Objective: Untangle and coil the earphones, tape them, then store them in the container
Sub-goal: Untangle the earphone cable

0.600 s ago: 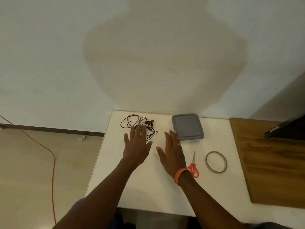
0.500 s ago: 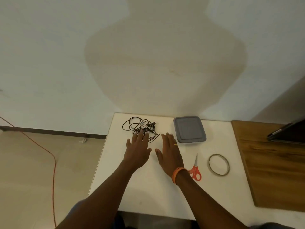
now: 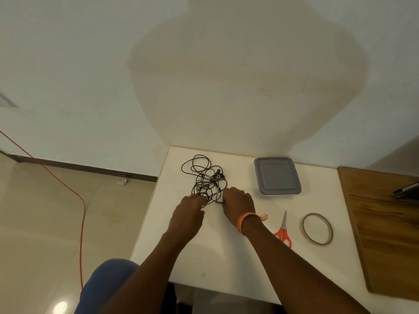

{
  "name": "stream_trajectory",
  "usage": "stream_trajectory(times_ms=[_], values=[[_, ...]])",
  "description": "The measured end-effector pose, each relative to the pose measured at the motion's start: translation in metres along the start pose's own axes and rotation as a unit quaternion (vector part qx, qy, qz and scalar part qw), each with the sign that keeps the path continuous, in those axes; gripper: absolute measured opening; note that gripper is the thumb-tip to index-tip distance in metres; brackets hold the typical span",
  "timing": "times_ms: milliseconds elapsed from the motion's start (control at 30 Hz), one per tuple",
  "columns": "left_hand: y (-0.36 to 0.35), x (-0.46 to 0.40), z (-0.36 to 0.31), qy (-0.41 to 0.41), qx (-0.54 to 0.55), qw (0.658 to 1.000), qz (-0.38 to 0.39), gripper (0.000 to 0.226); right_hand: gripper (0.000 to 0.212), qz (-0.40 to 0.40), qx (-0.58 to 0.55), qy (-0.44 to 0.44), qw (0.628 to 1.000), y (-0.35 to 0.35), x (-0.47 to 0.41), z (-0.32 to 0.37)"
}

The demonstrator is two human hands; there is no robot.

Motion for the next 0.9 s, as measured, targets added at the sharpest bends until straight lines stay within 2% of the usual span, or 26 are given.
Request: stream_trajectory(times_ms=[67,200,300,367,467,600,767,900], values=[[0.005,0.005,0.004,0.034,-0.013,0.999,0.033,0.027,0.012,0.01,-0.025,-0.02,0.999,-0.001,0.009,-0.006],[0.008,0.017,0.002,0.066,-0.08,0.988,0.116,0.037,0.009,0.035,-0.093,-0.061,0.993,-0.008,0.027,-0.016],[-0.001,0.025,0.001,0.074,-0.089,0.98,0.163,0.042,0.018,0.041,-0.146,-0.077,0.985,-0.011,0.034,-0.019],[-0.003,0.026,0.002,0.078,-0.084,0.98,0.164,0.042,0.025,0.007,-0.189,-0.093,0.977,-0.007,0.037,-0.018],[-0.001,0.018,0.002,0.068,-0.098,0.981,0.156,0.042,0.019,-0.061,-0.236,-0.123,0.962,0.002,0.032,-0.014],[0.009,-0.004,0.0,0.045,-0.118,0.983,0.134,0.033,0.019,-0.115,-0.221,-0.145,0.958,0.009,0.017,-0.002],[0.009,-0.022,0.01,0.044,-0.119,0.979,0.159,0.027,0.025,-0.082,-0.174,-0.132,0.972,-0.009,-0.005,0.011],[0.011,-0.031,0.015,0.053,-0.088,0.981,0.163,0.023,0.019,-0.073,-0.152,-0.153,0.974,-0.02,-0.015,0.006]])
Point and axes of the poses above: each hand's wrist, its own x-axis away from the middle knuckle, its own y-axis out of the back of the hand, z = x × y, the point moved 8 cm from there along -x, towards the middle knuckle, and after that the axes turned 1 degree about -y, right-handed, at the moved point
